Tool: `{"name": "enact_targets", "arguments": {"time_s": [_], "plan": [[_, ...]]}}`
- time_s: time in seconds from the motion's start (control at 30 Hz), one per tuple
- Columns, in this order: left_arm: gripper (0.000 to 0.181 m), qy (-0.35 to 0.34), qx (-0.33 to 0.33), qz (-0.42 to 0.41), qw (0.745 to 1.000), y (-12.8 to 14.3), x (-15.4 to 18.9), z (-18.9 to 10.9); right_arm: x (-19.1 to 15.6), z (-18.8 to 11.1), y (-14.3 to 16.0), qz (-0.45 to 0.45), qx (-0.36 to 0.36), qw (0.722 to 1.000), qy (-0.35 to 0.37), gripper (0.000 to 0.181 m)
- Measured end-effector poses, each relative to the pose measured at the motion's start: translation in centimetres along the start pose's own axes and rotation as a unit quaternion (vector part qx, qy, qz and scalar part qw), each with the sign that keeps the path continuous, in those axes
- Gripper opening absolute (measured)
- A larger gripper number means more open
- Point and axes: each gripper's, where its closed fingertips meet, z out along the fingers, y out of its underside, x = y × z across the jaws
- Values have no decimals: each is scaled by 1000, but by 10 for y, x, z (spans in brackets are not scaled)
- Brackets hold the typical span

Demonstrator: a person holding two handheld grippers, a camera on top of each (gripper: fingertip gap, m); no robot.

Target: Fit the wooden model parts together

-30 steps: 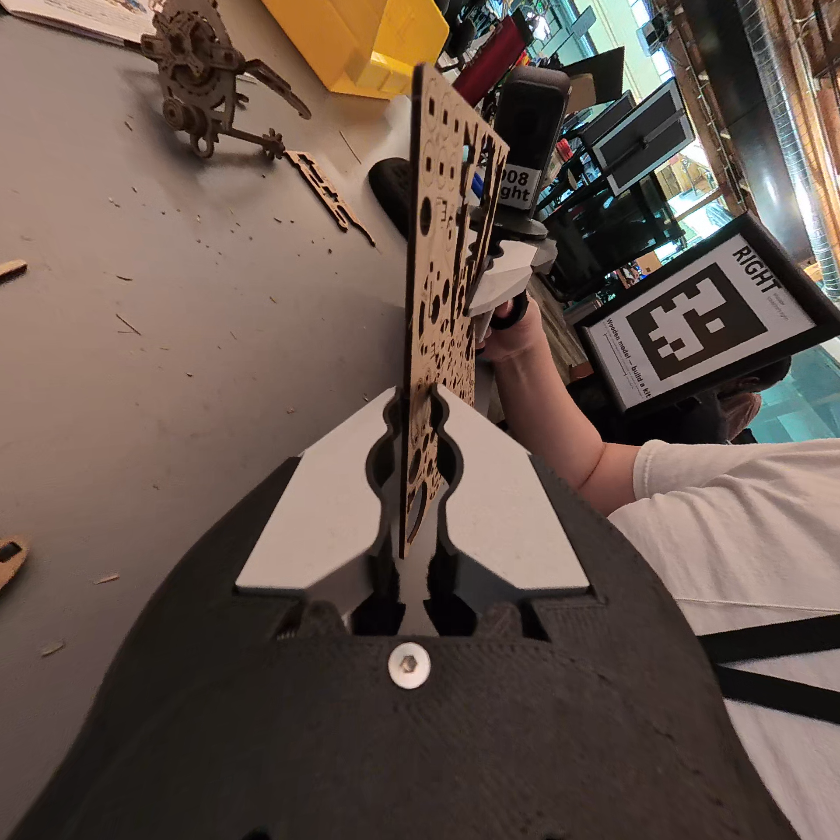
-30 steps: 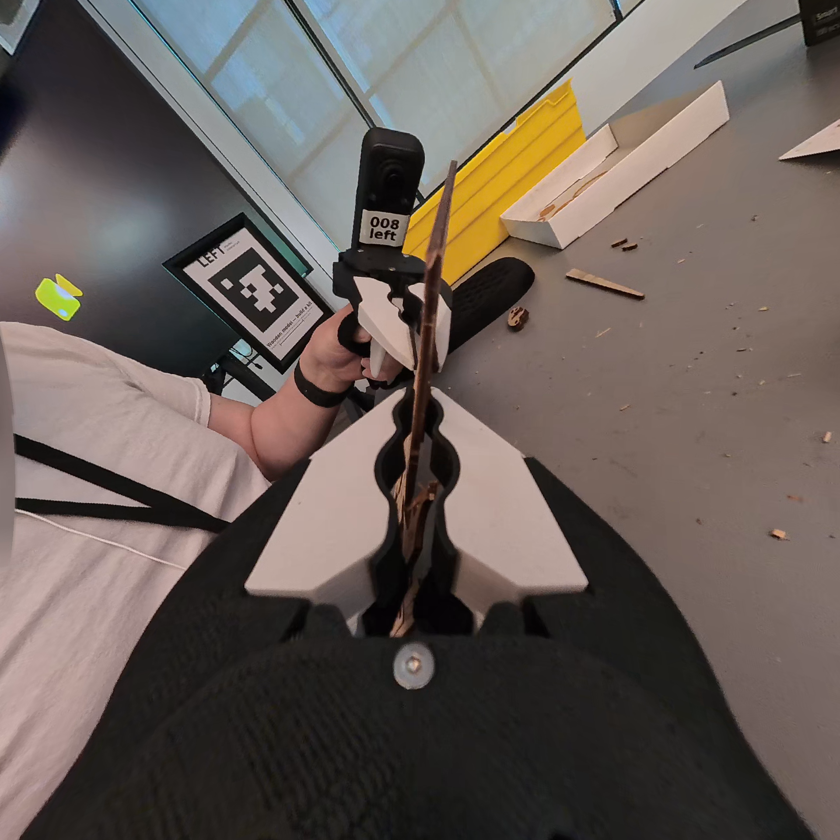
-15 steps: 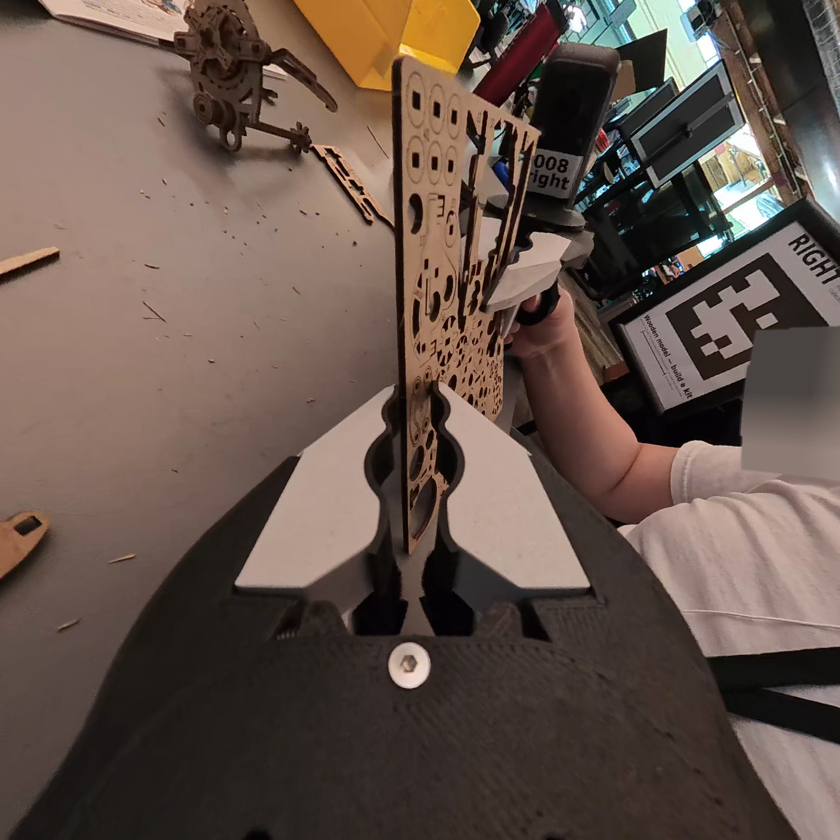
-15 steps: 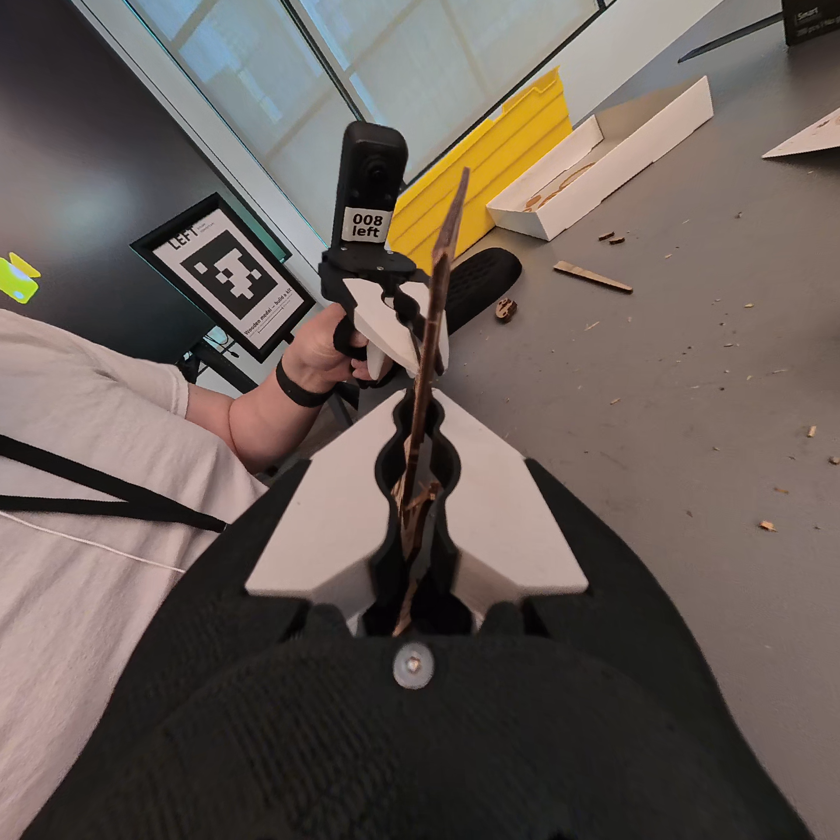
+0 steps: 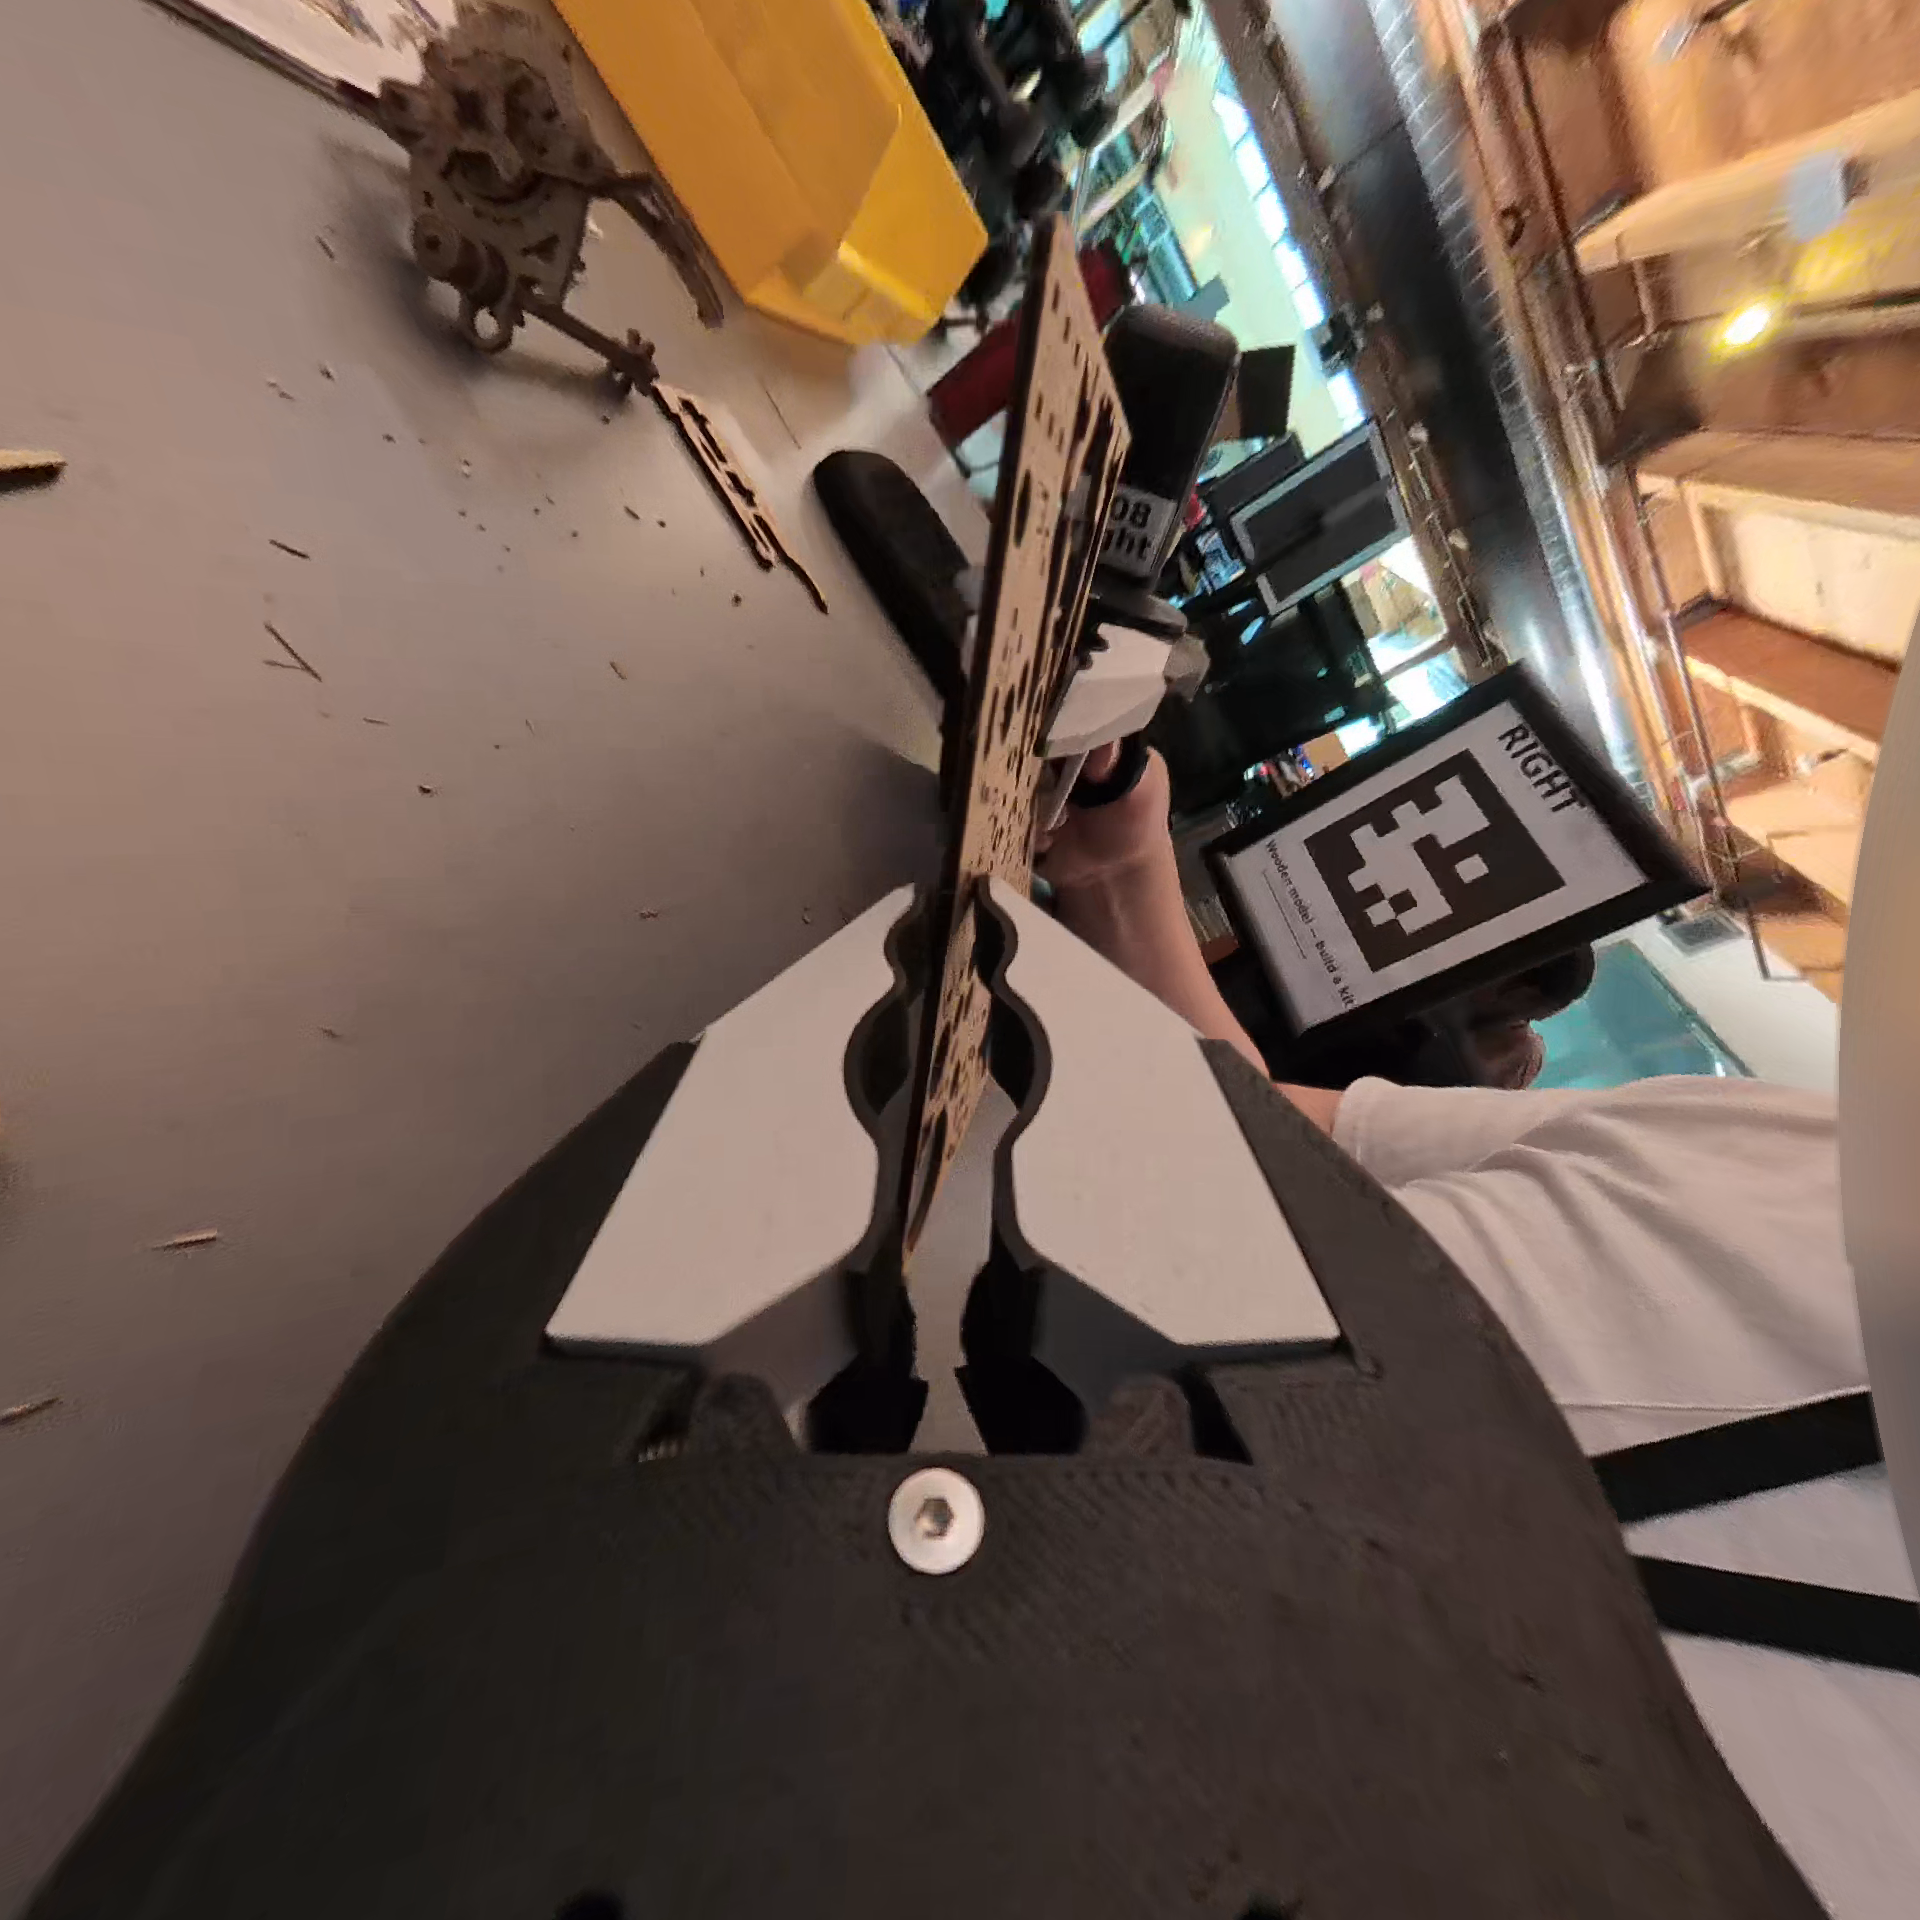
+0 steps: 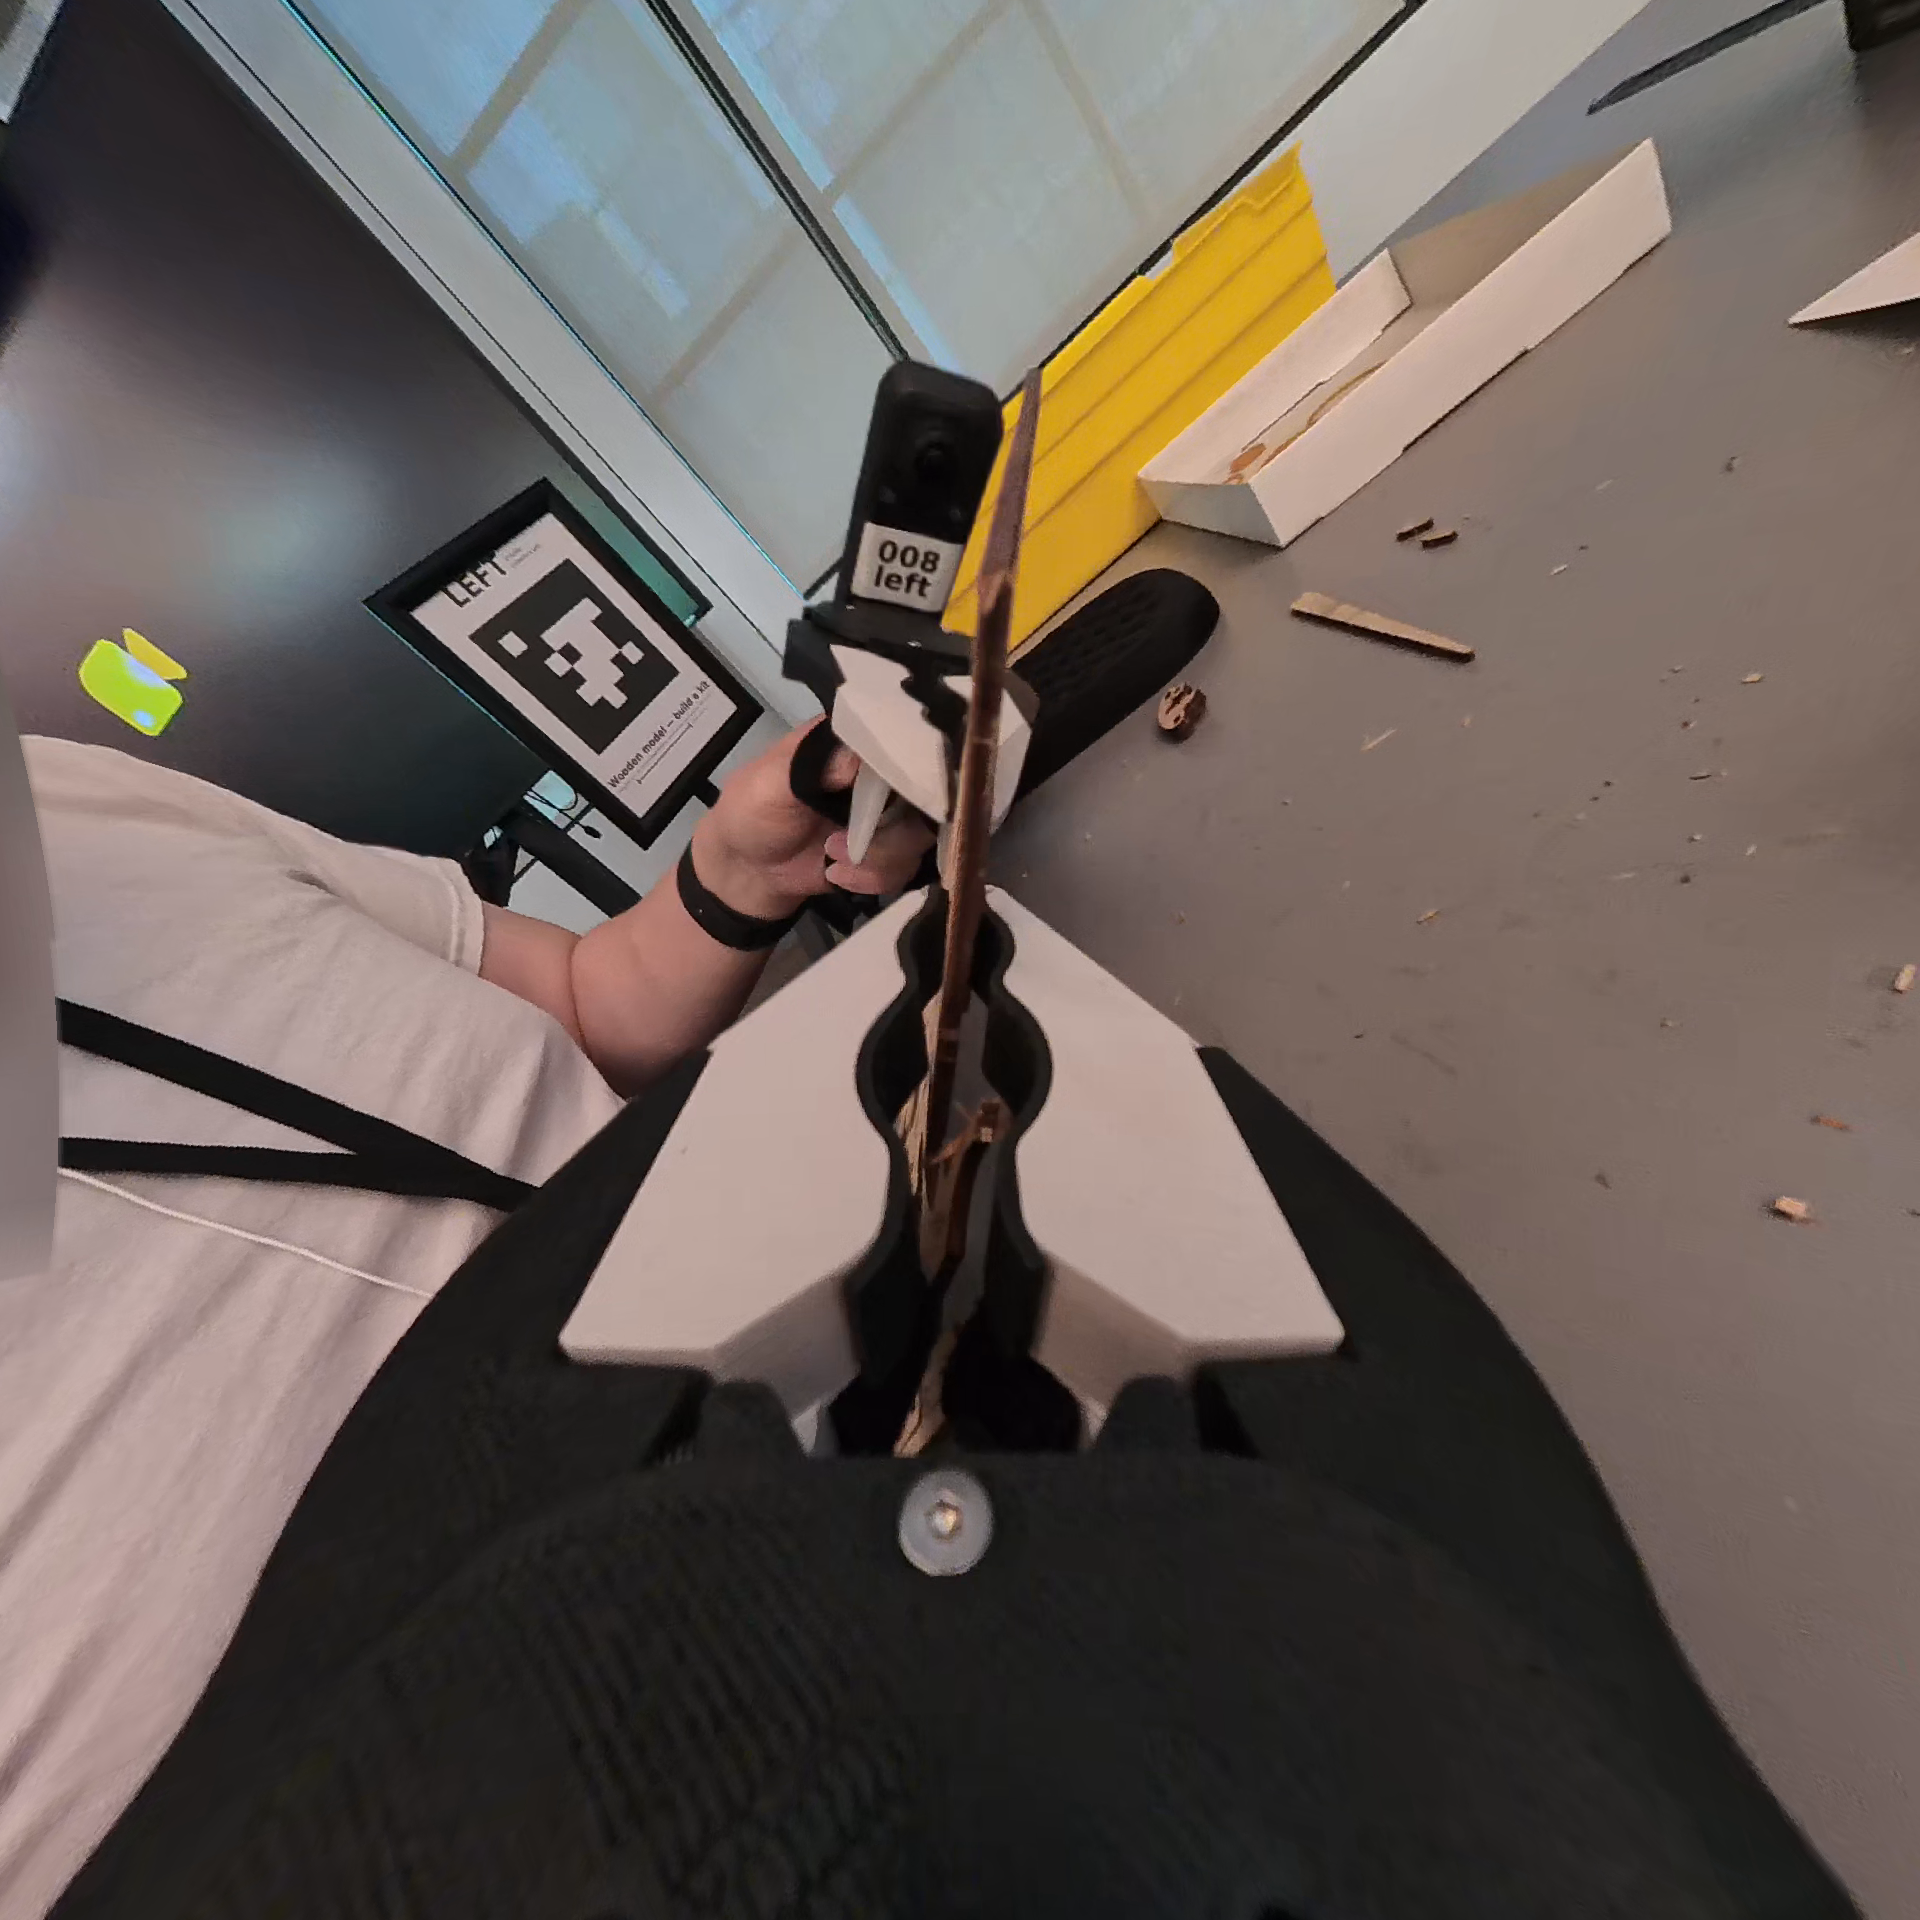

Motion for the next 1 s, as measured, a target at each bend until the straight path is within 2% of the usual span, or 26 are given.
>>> {"name": "enact_targets", "arguments": {"time_s": [0.37, 0.6, 0.7, 1.0], "plan": [[8, -53, -20, 54, 997, 2, -6, 5, 3, 1, 2, 7, -6, 1000, 8, 2], [9, -76, -18, 49, 996, 3, -12, 6, 2, 1, 3, -24, -8, 999, 27, 2], [11, -96, -16, 70, 993, 4, -15, 7, 2, 1, 3, -33, -7, 999, 35, 2], [12, -103, -20, 60, 993, 4, -16, 7, 1, 1, 3, -54, -7, 997, 46, 2]]}}
